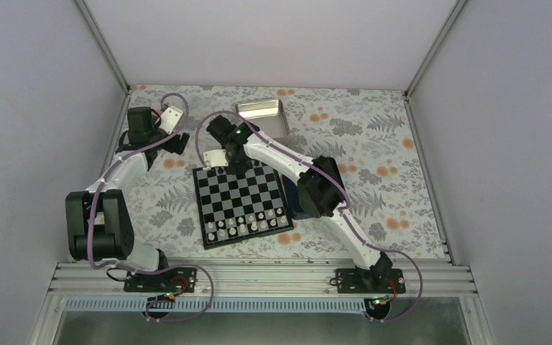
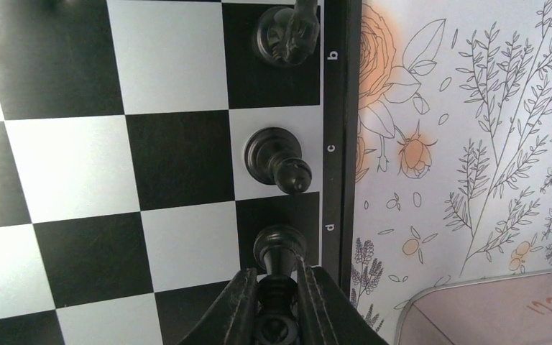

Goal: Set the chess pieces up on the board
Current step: Place the chess piece on the chessboard.

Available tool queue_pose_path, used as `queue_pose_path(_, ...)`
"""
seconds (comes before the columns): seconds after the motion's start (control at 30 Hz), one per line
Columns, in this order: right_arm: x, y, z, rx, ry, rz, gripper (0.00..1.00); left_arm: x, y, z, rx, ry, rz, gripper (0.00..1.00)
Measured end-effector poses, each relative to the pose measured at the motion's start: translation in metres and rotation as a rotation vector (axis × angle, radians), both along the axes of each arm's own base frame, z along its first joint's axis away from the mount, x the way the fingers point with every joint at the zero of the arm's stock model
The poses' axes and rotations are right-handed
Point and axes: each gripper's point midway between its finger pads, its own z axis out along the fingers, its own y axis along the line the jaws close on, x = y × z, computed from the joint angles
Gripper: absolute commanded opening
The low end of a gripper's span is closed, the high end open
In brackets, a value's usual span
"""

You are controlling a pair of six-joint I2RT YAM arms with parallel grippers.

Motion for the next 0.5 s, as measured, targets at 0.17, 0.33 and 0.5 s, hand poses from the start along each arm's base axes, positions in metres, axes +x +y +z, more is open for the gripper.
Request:
queue_pose_path(0.17, 0.0012, 0.0007, 0.0005, 0.004, -0.004, -0.001, 0.22, 0.0000, 0.0006, 0.0001, -0.002, 0.000, 0.000, 1.00)
queue_pose_path(0.33, 0.0047, 0.0009, 0.0013, 0.012, -0.011, -0.005, 0.26, -0.0016, 0.0000, -0.0030, -0.005, 0.006, -0.003, 1.00)
queue_pose_path(0.5, 0.0059, 0.0020, 0.0019, 0.017, -0.015, -0.005, 0.24, -0.0025, 0.0020, -0.0046, -0.007, 0.009, 0.001, 1.00)
